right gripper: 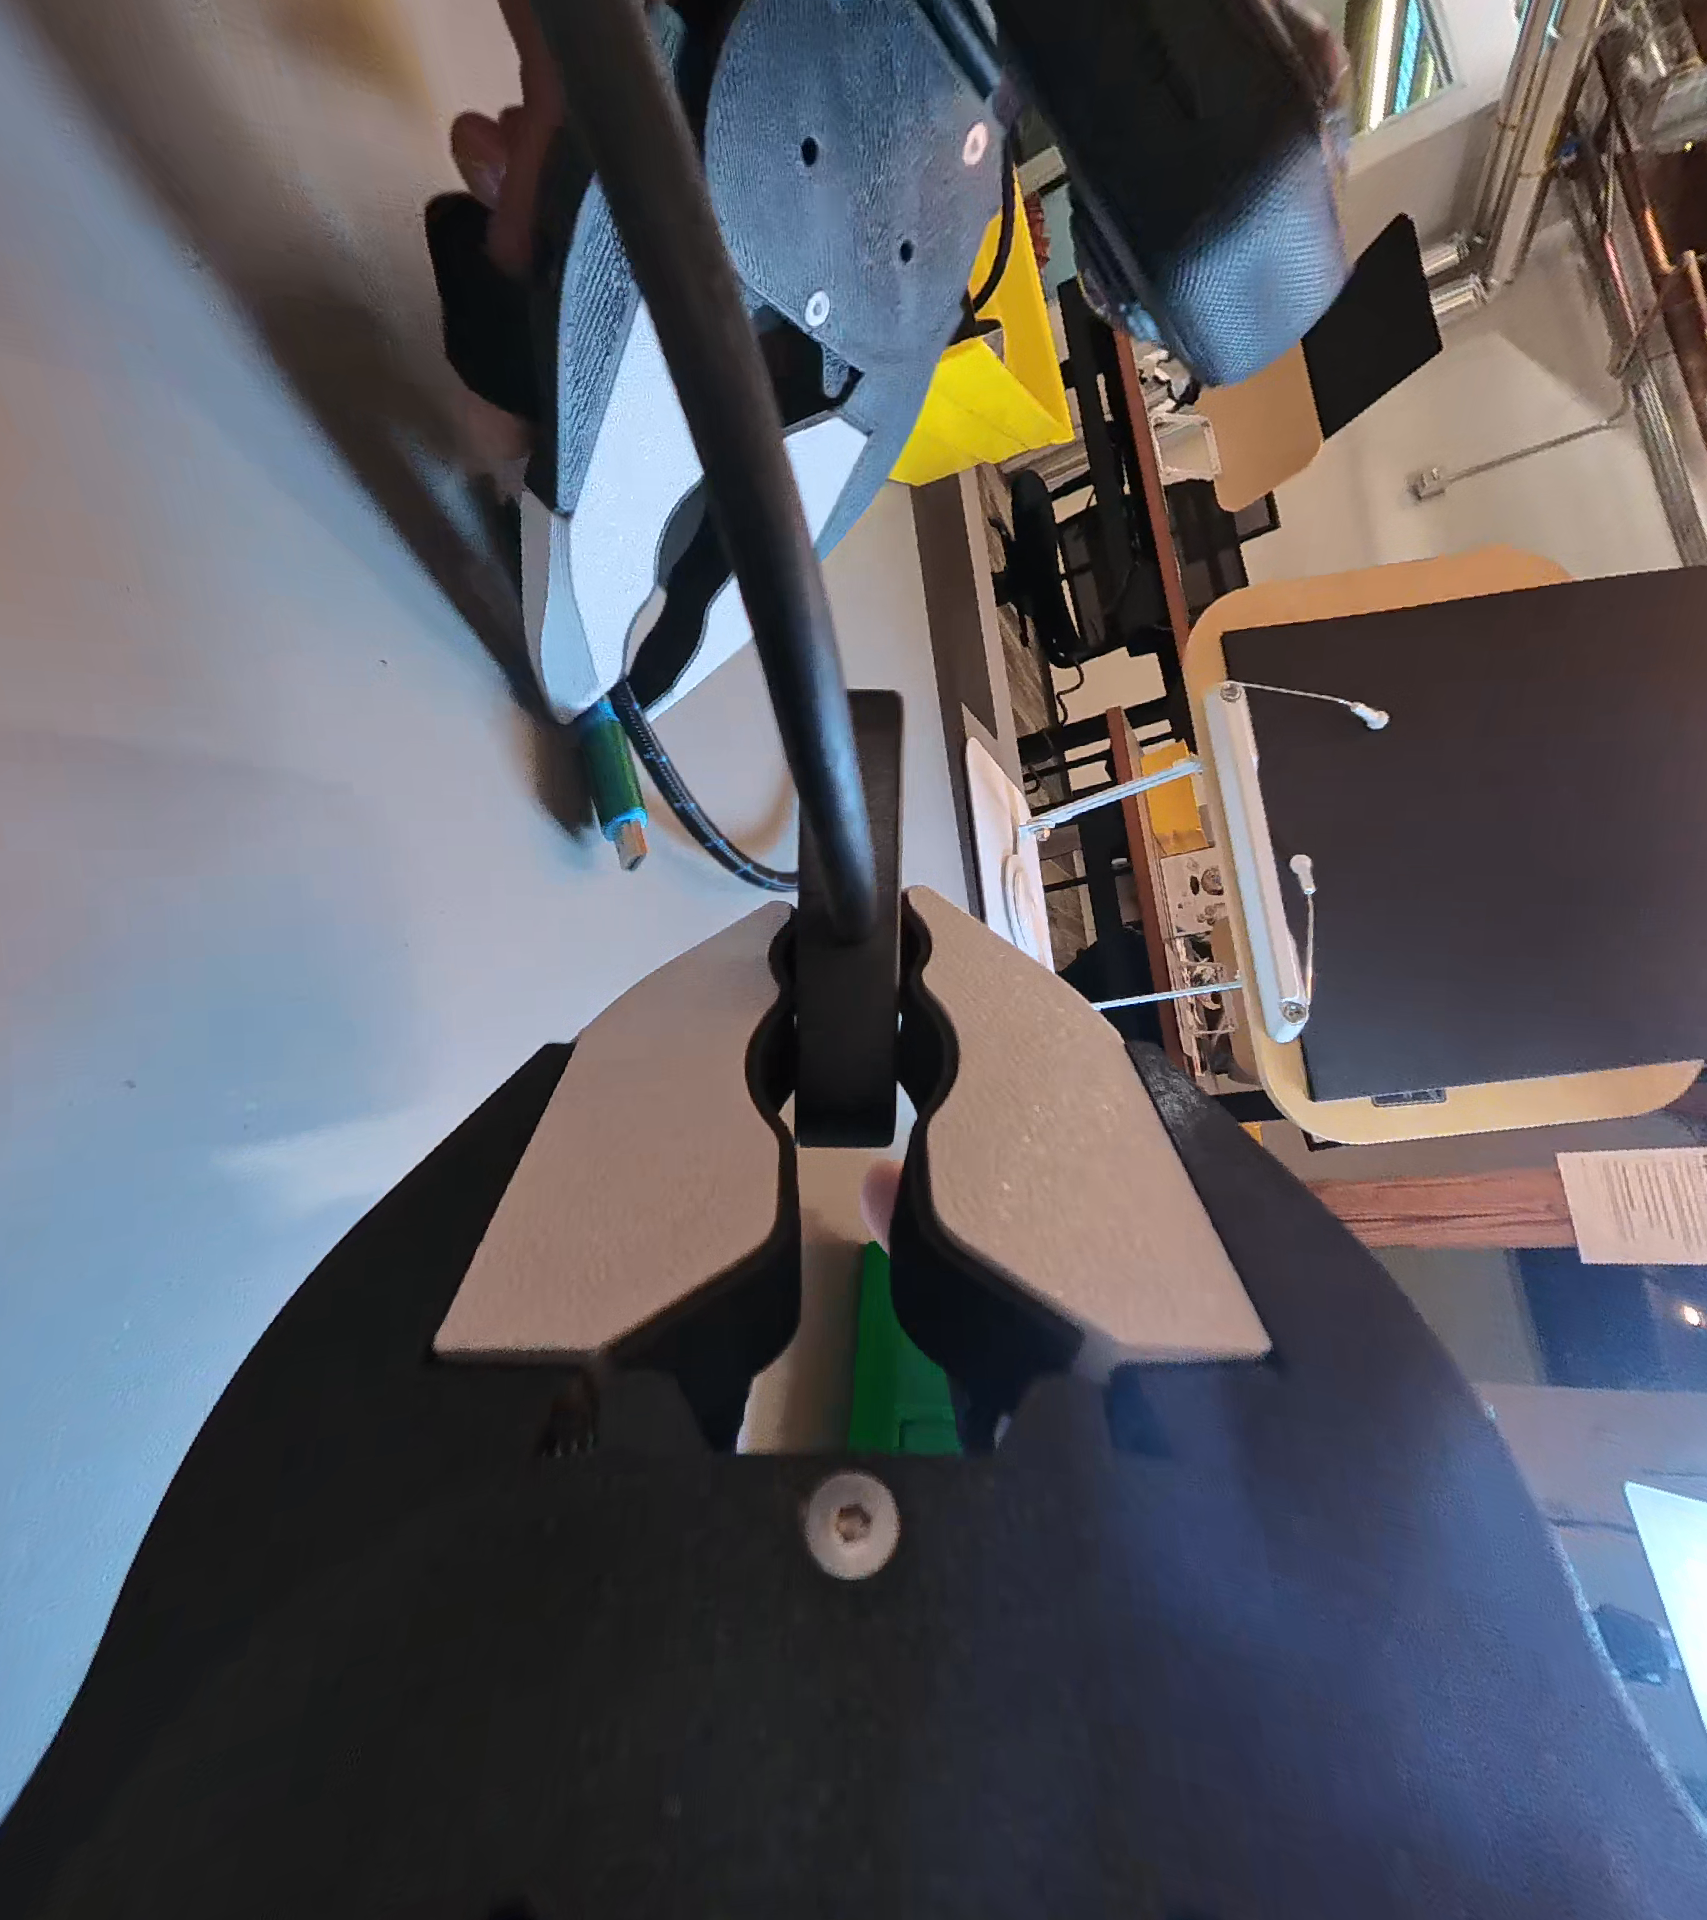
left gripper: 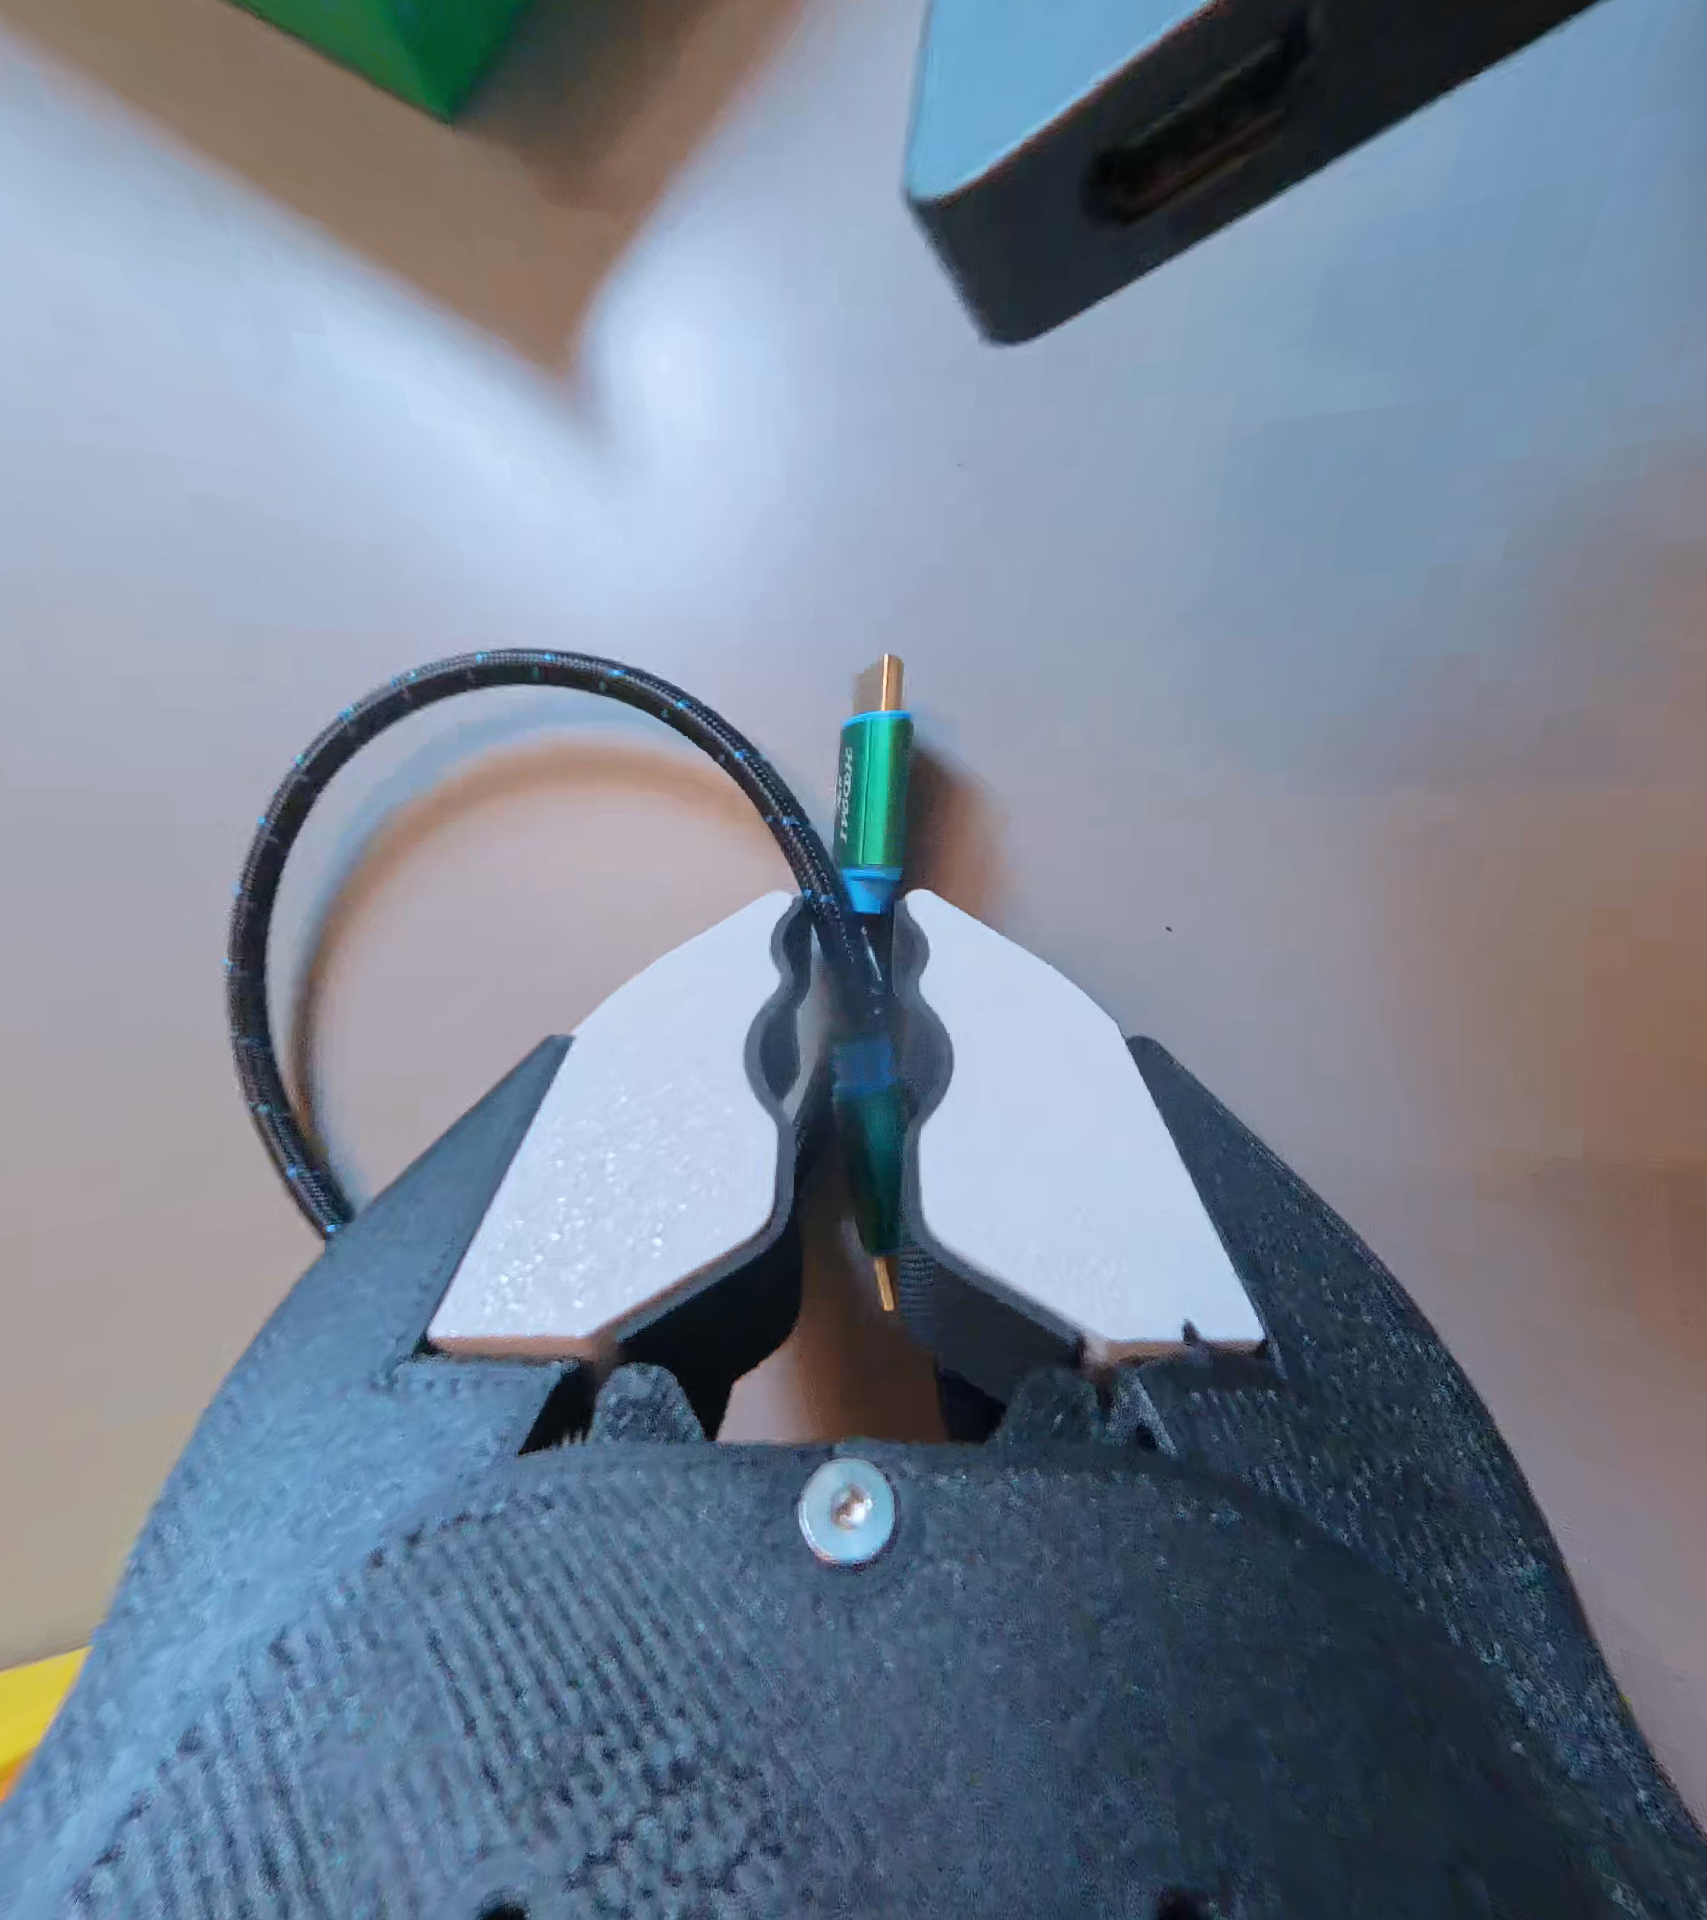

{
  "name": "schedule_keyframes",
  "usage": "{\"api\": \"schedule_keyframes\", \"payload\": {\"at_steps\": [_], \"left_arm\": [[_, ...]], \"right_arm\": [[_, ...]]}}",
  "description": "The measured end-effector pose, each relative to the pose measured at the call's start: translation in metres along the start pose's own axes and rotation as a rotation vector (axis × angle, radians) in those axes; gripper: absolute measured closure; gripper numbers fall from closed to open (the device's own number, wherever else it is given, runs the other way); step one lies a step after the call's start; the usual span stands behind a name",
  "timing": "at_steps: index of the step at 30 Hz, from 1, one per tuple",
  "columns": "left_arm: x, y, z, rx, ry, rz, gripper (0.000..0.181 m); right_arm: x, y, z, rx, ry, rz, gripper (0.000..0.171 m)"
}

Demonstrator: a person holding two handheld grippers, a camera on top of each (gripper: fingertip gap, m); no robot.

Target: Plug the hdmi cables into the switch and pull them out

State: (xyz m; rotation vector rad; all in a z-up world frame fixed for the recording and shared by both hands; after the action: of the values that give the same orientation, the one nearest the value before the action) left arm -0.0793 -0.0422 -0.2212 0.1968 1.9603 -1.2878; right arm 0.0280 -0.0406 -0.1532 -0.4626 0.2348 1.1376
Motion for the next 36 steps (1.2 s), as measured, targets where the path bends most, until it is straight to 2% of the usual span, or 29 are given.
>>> {"api": "schedule_keyframes", "payload": {"at_steps": [3,9,14,17,25,30,36], "left_arm": [[-0.001,-0.002,-0.003,-0.054,0.061,-0.011,0.167],[-0.019,-0.028,0.002,0.085,-0.136,0.185,0.169],[-0.021,-0.043,-0.001,0.081,-0.155,0.238,0.169],[-0.024,-0.044,-0.003,0.004,-0.093,0.224,0.169],[-0.041,-0.042,-0.003,-0.395,0.312,0.113,0.169],[-0.042,-0.033,0.000,-0.491,0.443,0.067,0.169],[-0.046,-0.036,0.000,-0.561,0.507,0.054,0.170]], "right_arm": [[0.005,0.000,-0.003,-0.025,0.009,-0.014,0.157],[0.005,0.001,-0.003,-0.026,0.007,-0.014,0.157],[0.006,0.004,-0.007,-0.035,0.005,-0.025,0.157],[0.009,0.006,-0.007,-0.028,0.007,-0.046,0.157],[0.023,0.012,-0.007,-0.017,0.045,-0.133,0.156],[0.025,0.017,-0.009,-0.005,0.032,-0.161,0.157],[0.023,0.016,-0.007,0.021,0.003,-0.148,0.157]]}}
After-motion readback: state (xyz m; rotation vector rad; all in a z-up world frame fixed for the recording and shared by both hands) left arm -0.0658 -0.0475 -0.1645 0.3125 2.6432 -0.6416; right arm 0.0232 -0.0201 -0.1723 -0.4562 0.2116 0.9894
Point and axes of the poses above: each gripper's, where its closed fingertips meet, y out along the fingers, x out of its underside, z = x × y across the jaws, the point moved 3 cm from there along -y, back along the fingers, and after that the axes turned 5 degrees about z, right-handed, at the moved point
